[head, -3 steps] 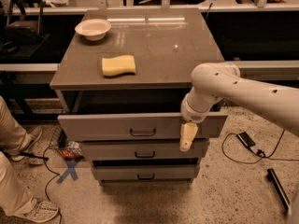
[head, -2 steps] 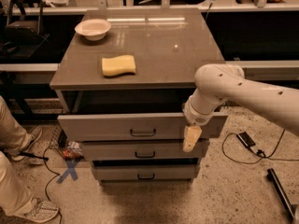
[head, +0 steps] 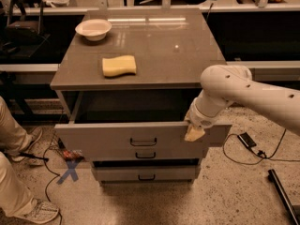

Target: Open top drawer

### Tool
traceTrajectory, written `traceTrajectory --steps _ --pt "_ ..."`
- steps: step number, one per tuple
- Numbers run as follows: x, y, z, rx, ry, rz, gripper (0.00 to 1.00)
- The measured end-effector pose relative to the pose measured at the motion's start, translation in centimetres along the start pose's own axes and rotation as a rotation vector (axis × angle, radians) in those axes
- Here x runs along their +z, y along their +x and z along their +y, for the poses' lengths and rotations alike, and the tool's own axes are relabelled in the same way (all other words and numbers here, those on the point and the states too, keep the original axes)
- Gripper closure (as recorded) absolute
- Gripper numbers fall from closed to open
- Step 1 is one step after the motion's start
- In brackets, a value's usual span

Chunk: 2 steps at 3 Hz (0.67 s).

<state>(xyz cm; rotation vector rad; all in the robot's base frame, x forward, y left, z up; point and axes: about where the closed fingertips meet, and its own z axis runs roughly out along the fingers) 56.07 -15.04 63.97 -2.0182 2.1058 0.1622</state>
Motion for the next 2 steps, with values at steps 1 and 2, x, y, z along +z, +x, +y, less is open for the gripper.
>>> traceTrajectory --steps 1,2 --pt "0.0 0.0 0.0 0.0 0.0 0.0 0.85" --pt "-0.6 1.0 2.2 0.012 0.036 -0.022 1.0"
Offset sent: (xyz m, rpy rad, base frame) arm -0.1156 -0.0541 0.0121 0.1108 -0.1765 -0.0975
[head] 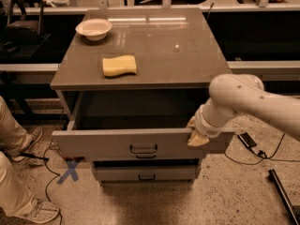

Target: Open top drawer

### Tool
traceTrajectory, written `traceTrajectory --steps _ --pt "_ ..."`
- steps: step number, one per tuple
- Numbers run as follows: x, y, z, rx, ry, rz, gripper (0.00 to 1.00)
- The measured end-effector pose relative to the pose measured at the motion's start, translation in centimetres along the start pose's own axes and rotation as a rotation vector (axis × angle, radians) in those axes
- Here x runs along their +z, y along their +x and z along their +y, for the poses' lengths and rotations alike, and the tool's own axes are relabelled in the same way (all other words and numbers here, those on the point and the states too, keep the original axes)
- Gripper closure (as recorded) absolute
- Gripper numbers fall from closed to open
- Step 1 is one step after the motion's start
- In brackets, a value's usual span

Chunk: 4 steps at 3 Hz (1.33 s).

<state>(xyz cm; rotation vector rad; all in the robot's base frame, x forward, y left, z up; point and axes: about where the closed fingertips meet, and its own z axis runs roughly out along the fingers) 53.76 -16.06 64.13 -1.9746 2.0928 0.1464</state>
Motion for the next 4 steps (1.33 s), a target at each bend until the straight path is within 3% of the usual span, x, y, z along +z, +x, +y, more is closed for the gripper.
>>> traceTrajectory --steps 1,2,4 --pt "-0.13 0.1 0.36 0.002 0.008 -0.005 0.97" --pt "-0.13 0.1 0.36 0.002 0.008 -0.005 0.8" --pt "0.11 0.04 0.52 0.0 0.002 -0.005 0.31"
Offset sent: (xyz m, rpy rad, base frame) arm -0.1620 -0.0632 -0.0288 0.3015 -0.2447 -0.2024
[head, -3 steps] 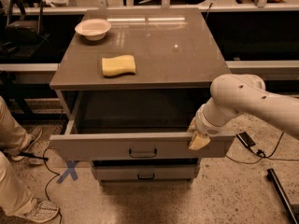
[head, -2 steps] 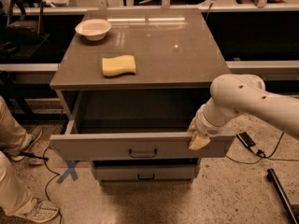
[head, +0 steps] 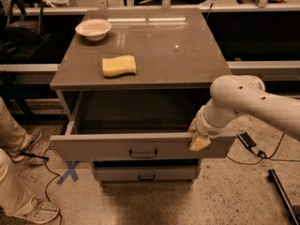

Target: Open top drawer

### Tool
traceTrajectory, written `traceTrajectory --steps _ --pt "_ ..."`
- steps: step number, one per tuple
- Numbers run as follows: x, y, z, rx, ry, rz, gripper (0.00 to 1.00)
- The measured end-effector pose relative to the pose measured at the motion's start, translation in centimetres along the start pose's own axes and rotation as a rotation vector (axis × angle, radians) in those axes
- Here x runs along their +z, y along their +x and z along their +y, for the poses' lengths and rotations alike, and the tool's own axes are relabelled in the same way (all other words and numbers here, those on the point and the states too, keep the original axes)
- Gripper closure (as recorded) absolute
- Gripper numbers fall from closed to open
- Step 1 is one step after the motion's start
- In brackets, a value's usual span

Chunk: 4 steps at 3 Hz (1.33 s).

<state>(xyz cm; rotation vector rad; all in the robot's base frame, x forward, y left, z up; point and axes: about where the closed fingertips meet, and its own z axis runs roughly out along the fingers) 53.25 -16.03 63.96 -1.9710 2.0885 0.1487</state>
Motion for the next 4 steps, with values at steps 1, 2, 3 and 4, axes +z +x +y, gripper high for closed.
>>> traceTrajectory --steps 1,2,3,4 --pt "0.1 0.1 0.4 -0.007 -0.029 -0.003 0.08" --pt "-0.1 0.2 1.2 -0.011 -0.062 0.006 0.0" --pt "-0.8 0.6 2.5 -0.007 -0.072 0.019 0.02" --pt "-1.4 0.9 3.8 -0.006 -0.069 0.031 0.25"
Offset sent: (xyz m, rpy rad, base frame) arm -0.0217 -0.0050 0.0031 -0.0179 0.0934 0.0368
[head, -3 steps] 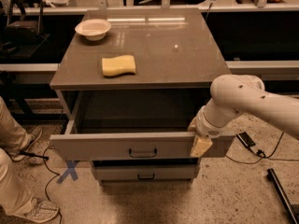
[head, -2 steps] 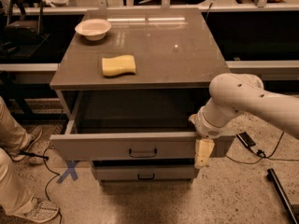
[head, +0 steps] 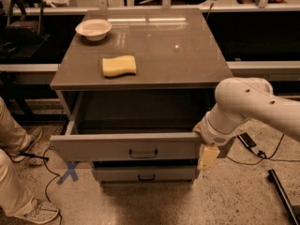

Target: Open top drawer

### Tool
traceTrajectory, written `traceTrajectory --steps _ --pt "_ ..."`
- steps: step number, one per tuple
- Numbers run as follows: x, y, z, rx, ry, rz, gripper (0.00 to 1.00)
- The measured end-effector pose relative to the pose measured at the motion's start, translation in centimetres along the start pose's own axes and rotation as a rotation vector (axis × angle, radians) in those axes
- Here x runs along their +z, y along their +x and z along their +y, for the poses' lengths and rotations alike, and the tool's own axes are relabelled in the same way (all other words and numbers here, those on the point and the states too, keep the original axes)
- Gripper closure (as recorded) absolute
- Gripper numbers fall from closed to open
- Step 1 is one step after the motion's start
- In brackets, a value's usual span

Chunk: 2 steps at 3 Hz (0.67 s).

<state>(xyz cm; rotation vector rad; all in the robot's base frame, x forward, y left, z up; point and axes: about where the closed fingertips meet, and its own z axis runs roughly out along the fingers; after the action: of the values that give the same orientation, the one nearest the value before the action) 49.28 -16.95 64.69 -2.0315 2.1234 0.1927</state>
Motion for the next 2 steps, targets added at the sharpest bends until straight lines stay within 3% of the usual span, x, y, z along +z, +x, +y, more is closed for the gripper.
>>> traceTrajectory --steps 1,2 --pt "-0.27 0.33 1.01 0.005 0.004 -0.003 0.49" --pt "-0.54 0.74 1.87 0.009 0.017 -0.012 0.8"
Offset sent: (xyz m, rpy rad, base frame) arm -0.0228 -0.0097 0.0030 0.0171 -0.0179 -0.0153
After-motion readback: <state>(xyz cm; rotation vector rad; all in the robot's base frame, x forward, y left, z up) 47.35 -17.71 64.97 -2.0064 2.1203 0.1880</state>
